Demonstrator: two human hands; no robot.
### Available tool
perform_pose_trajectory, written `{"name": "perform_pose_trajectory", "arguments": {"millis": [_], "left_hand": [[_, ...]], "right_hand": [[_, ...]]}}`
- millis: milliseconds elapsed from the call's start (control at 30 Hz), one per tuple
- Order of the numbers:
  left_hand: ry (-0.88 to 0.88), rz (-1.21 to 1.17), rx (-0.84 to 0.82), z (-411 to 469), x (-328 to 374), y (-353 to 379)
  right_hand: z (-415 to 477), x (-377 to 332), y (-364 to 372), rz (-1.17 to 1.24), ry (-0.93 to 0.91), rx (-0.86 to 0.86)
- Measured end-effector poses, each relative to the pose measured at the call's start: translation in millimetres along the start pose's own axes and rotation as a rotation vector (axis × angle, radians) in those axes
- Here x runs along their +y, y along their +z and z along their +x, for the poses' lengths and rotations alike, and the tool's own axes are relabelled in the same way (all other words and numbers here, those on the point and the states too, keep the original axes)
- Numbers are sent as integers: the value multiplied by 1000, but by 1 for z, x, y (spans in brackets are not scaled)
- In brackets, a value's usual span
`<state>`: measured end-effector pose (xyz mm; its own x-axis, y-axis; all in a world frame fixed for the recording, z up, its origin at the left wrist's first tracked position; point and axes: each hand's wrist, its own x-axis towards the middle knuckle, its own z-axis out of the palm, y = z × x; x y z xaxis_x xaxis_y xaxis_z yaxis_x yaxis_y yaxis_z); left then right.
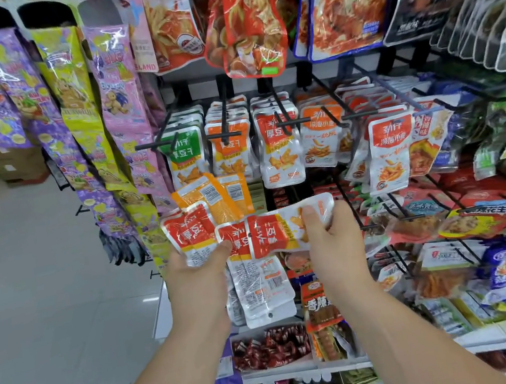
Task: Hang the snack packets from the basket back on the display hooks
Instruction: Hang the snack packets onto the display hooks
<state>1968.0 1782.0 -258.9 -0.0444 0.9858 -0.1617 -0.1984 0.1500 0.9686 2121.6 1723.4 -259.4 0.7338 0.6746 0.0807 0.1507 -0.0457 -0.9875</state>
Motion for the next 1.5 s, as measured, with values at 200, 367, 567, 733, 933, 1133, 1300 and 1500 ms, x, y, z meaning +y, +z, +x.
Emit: {"name": "perform_pose_trajectory", "arguments": {"millis": [200,367,567,733,933,1133,1300,1500], "left_hand": [[-4,-11,-6,-4,2,5],[8,-19,-38,-8,6,13],[12,-7,-60,-16,3,26],[-15,14,-50,-17,6,28],[-37,4,-60,-18,12,29],[-46,-31,-83,-19,16,28],[-40,-23,-87,-17,17,27],[45,29,-96,-15,17,23]], "right_hand": [[-9,1,-5,93,-32,211],[2,7,-13,157,-46,371],[-8,16,-8,-106,-287,133],[-6,28,-6,-311,-413,99],[-6,23,-11,-351,-378,26],[3,22,-13,-716,-501,-83],[8,18,-18,-762,-693,-27],[14,14,-21,-540,-569,-56]]}}
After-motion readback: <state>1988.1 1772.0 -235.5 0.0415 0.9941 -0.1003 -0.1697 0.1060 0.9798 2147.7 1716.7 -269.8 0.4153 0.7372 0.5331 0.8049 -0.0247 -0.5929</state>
